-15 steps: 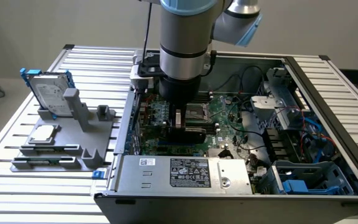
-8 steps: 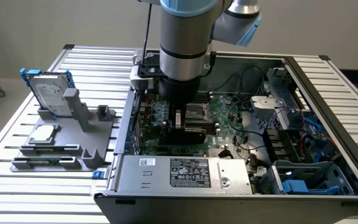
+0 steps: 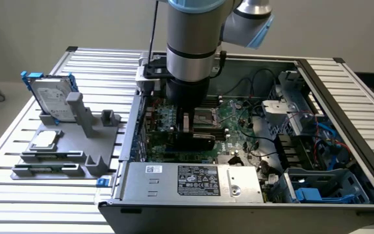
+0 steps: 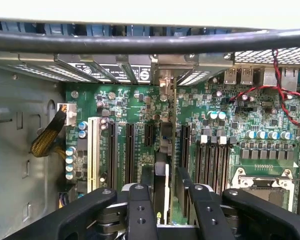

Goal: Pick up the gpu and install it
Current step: 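Insert the gpu into the slot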

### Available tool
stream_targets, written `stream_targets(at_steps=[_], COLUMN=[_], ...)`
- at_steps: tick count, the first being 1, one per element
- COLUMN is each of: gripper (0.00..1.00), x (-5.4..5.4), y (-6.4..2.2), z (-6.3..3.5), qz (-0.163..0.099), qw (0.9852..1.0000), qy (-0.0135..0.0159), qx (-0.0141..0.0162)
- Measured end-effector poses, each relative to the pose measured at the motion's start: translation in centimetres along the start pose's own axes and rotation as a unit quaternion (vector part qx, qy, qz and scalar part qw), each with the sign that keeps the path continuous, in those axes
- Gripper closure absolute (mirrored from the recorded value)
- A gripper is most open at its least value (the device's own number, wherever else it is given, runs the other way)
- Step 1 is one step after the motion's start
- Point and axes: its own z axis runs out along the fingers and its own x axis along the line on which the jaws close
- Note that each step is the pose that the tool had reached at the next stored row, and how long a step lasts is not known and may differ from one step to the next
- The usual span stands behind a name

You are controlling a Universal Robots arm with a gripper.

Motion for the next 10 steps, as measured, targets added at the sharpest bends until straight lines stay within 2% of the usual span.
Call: stream_targets(at_steps=[8,10], gripper=[0.66,0.68], x=[0.0,-0.1], y=[0.09,0.10], z=[-2.96,-3.38], qz=[0.000,0.000], qw=[1.0000,1.0000], qy=[0.0000,0.0000], qx=[-0.0008,-0.0011])
